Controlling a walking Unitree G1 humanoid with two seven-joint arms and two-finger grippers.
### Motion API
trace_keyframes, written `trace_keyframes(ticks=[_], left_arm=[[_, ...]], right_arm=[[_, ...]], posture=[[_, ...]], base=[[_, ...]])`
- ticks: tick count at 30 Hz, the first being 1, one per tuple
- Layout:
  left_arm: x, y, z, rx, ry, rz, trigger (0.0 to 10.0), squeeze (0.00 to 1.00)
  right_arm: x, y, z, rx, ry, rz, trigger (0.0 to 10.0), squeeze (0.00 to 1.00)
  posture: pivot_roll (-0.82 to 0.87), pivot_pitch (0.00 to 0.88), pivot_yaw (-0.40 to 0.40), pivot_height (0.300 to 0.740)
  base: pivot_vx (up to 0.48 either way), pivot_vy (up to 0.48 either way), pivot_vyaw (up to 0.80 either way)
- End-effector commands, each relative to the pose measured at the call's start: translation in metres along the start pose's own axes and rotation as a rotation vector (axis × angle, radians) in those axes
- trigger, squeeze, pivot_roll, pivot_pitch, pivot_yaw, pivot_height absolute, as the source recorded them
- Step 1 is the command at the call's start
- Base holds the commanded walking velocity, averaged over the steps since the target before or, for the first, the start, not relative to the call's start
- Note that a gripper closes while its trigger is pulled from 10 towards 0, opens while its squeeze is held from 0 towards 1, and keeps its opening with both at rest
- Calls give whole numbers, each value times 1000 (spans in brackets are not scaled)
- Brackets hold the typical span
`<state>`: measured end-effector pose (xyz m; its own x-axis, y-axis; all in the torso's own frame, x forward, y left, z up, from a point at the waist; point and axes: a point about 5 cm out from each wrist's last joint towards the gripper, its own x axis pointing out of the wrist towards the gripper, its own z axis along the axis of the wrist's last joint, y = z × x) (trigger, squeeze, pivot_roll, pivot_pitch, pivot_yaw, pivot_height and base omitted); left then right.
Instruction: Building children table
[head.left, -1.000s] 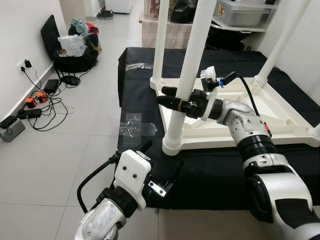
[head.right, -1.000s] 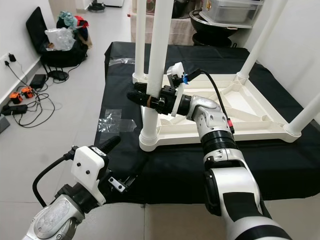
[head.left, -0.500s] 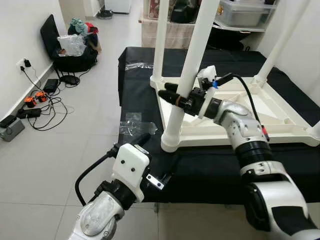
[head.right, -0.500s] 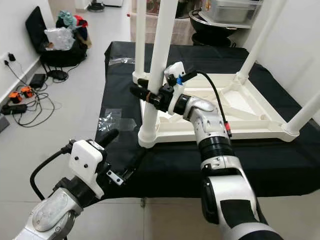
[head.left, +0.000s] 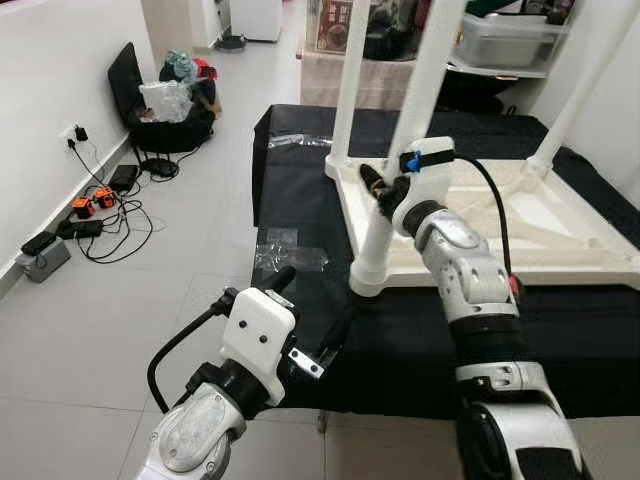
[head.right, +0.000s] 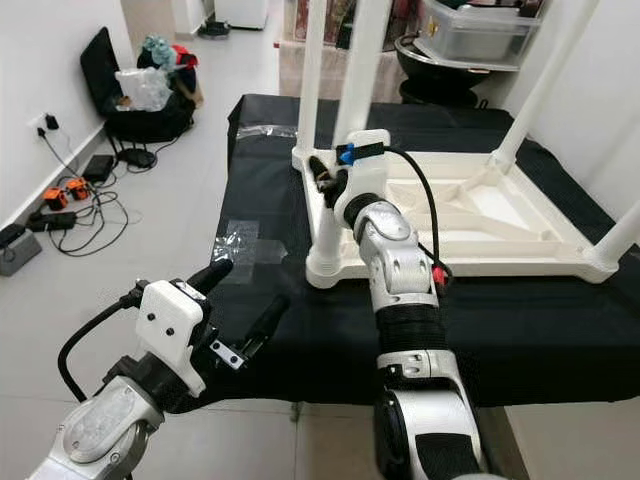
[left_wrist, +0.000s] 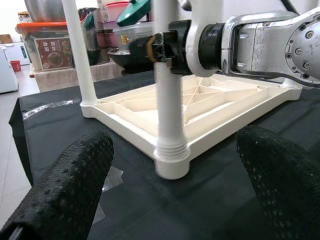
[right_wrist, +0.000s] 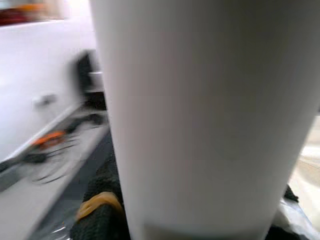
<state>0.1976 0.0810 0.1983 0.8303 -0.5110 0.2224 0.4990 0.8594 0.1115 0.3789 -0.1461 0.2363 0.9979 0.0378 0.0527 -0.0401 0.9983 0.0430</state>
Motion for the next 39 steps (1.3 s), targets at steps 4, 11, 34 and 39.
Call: trace_keyframes(ticks=[4,11,34,39], left_arm=[[2,0,0,9,0,11,10000,0],[2,-1,1,6,-1,13,10000,0],[3,-1,-2,6,3,13,10000,0],[3,-1,-2,8,2,13,10000,0]], right_arm=[[-9,-25,4,-9,-27,-447,0,0],[-6,-17,6,16,-30,-536,0,0],[-3,-2,2,27,-43,47,10000,0],[-3,-2,0,48,-27,134,10000,0]], posture=[[94,91,-102,740],[97,90,-104,740],[84,84,-100,740],[86,84,-98,740]], base=[[0,0,0],[0,0,0],[0,0,0],[0,0,0]])
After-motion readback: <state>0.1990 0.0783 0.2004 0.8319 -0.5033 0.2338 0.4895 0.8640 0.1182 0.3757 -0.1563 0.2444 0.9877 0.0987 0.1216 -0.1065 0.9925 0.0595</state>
